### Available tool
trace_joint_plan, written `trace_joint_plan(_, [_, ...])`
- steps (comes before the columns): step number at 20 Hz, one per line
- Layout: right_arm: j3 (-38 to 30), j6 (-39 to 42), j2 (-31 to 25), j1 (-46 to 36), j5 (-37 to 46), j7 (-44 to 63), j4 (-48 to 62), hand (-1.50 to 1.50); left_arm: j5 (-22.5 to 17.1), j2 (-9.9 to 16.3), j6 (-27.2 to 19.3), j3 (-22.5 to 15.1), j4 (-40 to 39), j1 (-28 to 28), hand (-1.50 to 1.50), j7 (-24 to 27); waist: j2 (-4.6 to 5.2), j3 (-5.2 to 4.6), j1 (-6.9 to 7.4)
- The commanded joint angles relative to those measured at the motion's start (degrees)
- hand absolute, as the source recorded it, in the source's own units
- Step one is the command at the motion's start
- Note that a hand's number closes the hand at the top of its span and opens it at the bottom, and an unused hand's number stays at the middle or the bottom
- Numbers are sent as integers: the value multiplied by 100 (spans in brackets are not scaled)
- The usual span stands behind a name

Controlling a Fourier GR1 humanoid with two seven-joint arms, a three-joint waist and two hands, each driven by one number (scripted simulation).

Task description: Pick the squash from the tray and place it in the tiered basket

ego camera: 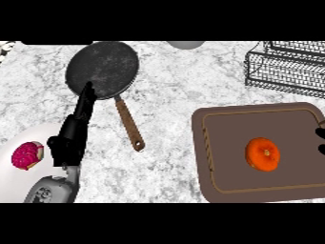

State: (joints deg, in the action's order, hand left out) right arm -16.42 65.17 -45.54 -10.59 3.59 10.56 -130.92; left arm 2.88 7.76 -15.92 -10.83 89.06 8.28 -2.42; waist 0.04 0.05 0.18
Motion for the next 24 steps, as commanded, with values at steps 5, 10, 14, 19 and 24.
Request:
trace_joint_plan(5, [-166,345,-311,87,928,-1387,7,-150,103,-61,75,-13,231,-123,0,-115,-5,3,-7])
trace_joint_plan(10, [698,-416,-311,-34,2049,-1931,23,-150,93,-68,146,174,-133,251,0,-175,14,6,31])
trace_joint_plan(14, [1408,-1334,-162,78,3072,-2253,393,-150,210,-133,114,129,39,79,0,-103,12,1,47])
trace_joint_plan(19, [840,-1865,-472,706,3543,-3080,968,-150,127,-190,248,321,-374,22,0,252,2,0,-34])
trace_joint_plan(24, [1529,-2239,-103,417,4009,-3069,1607,-150,241,-232,296,333,-288,1,0,284,4,-4,4])
